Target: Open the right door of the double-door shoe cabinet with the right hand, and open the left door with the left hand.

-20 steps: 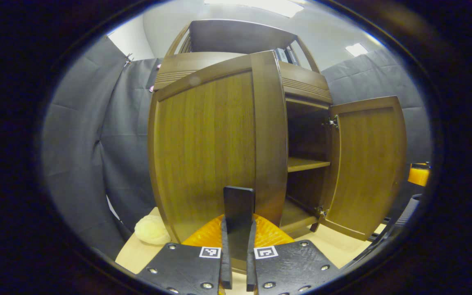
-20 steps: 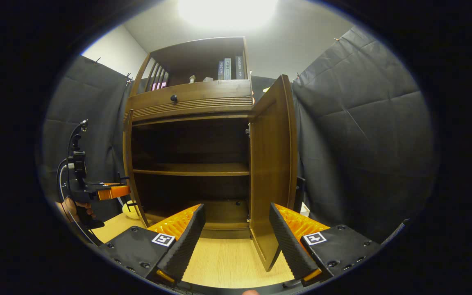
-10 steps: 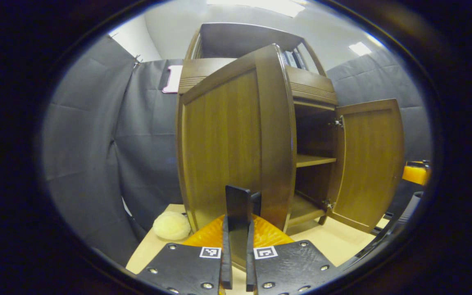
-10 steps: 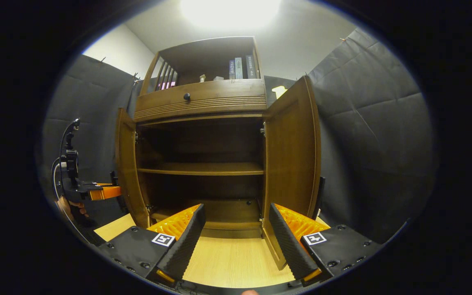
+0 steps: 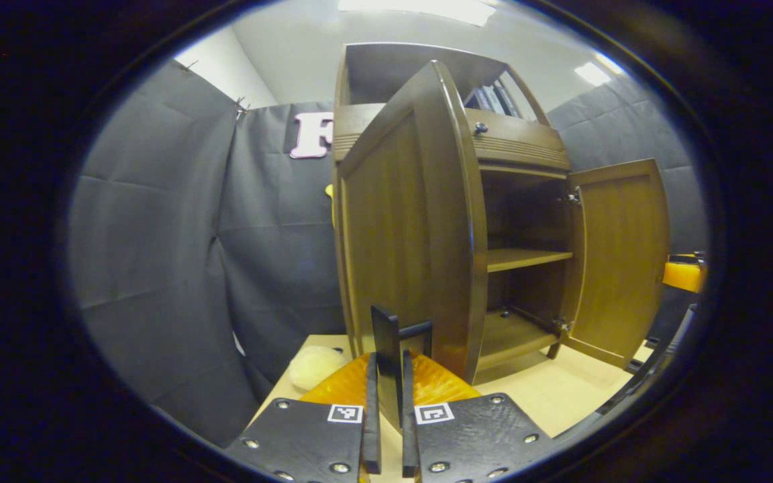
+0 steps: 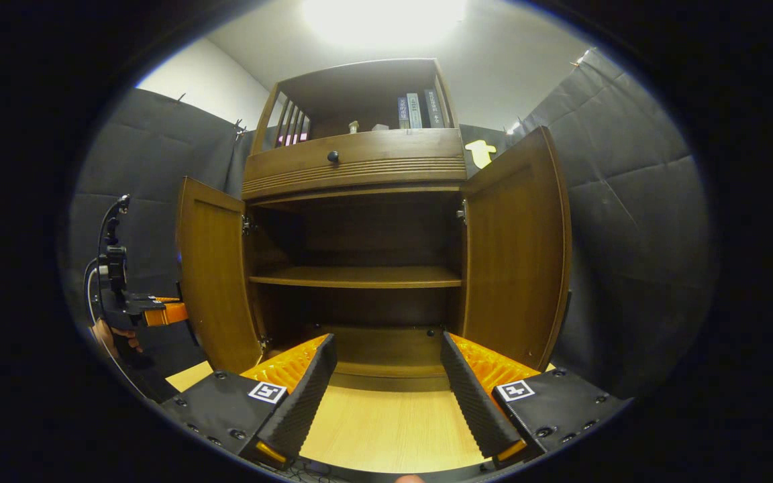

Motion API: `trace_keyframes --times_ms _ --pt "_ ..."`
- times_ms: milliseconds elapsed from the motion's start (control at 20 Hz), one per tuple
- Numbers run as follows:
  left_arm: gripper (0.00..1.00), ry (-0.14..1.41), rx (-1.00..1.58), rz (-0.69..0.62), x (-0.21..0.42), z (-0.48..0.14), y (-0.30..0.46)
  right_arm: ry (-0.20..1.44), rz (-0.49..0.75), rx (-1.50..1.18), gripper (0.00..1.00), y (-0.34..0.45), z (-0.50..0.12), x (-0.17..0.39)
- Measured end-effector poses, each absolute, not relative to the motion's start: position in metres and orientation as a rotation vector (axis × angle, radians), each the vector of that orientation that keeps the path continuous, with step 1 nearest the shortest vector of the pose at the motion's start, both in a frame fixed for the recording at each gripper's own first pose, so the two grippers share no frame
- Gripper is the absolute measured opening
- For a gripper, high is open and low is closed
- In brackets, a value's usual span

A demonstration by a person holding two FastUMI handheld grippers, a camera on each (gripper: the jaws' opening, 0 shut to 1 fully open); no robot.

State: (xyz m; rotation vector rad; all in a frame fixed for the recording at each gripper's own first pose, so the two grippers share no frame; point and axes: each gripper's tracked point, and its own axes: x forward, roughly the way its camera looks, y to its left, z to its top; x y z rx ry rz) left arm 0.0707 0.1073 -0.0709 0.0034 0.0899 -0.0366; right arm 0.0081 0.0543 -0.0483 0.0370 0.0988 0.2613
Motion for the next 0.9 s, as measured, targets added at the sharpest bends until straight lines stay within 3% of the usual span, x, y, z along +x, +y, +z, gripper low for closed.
trace_keyframes --times_ms 650,900 --pt "0.1 0.076 -0.016 0.085 0.025 -0.084 0.208 0.064 0.207 0.01 0.98 0.073 -0.034 -0.001" --pt "0.1 0.042 -0.008 0.098 -0.012 -0.06 0.212 0.024 0.204 0.029 0.98 0.057 -0.012 -0.014"
